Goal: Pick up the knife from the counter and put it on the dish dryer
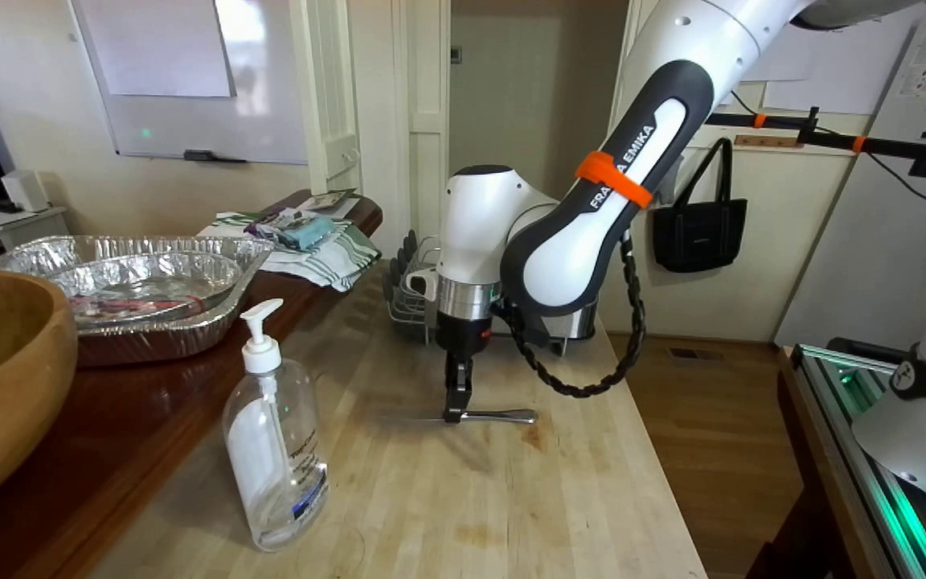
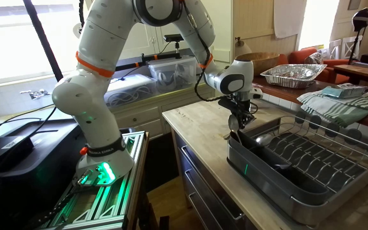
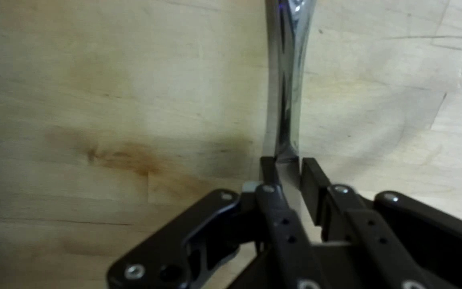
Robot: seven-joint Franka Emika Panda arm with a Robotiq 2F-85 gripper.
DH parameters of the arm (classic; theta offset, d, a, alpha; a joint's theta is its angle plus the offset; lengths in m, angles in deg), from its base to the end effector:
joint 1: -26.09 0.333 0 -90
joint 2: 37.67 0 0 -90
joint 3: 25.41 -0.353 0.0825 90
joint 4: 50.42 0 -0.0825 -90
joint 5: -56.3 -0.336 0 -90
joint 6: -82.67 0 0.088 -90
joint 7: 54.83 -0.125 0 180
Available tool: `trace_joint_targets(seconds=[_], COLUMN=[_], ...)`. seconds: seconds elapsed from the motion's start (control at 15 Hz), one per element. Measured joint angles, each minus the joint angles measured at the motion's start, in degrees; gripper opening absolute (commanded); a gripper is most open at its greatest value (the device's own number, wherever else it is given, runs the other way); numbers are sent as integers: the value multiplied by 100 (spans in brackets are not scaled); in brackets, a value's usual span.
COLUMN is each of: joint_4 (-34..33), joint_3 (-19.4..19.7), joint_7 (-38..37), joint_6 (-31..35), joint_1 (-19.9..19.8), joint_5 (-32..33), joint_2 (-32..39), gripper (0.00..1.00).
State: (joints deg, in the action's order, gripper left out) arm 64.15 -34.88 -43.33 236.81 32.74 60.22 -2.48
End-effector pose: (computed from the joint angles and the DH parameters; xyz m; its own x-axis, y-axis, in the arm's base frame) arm 0.5869 0.1645 0.2119 0.8702 0.4829 0.0974 0.4883 -0.8717 -0.0414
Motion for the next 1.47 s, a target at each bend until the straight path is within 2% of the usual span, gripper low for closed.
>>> trace_joint_targets(seconds=[0.33, 0.93, 1.0, 1.07, 1.47], joint_4=[21, -54, -57, -60, -20], joint_3=[20, 35, 35, 35, 49], joint_7=[32, 59, 59, 59, 42], joint_6=[-39, -394, -409, -420, -500], joint_1=[-104, -139, -140, -140, -134], joint_5=[0, 0, 0, 0, 0], joint_2=[-128, 48, 48, 48, 34], gripper=[5, 5, 44, 46, 90])
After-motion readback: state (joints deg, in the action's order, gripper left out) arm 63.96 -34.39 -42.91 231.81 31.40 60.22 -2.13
